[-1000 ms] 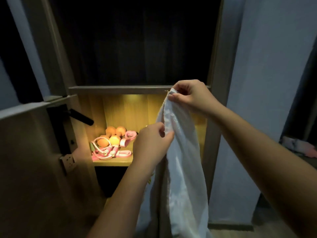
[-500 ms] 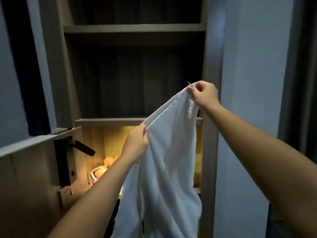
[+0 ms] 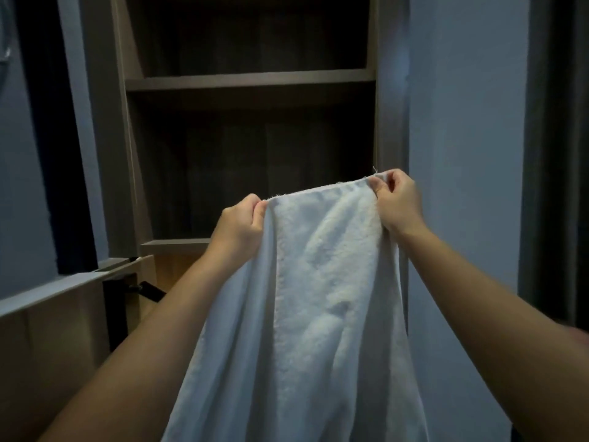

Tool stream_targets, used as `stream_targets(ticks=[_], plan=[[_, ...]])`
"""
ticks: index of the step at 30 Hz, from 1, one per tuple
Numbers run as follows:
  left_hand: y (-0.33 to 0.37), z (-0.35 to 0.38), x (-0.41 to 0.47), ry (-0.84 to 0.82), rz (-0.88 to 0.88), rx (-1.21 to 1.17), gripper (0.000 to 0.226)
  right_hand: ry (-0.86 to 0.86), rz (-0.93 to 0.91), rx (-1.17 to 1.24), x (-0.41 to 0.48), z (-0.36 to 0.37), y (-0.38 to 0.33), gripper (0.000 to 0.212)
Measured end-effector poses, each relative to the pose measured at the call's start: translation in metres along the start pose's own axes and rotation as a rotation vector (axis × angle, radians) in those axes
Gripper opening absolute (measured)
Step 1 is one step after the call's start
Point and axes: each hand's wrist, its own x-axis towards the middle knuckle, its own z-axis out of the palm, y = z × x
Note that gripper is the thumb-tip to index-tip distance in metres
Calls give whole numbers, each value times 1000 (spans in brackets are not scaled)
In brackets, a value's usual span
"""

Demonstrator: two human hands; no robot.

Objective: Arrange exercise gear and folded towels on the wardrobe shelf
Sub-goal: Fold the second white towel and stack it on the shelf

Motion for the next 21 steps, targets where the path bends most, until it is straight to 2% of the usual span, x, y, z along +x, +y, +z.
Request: stream_targets(ticks=[5, 11, 16, 21], plan=[[-29, 37, -48, -171, -131, -13, 35, -60, 163, -10, -51, -5, 48, 19], [-36, 82, -114, -314, -136, -88, 37, -125, 275, -39, -124, -9, 84, 19], [-53, 125, -196, -553, -181, -100, 34, -328, 361, -158, -217, -19, 128, 19], [-82, 155, -287, -772, -303, 8, 30, -519, 554, -238, -314, -32, 169, 20]])
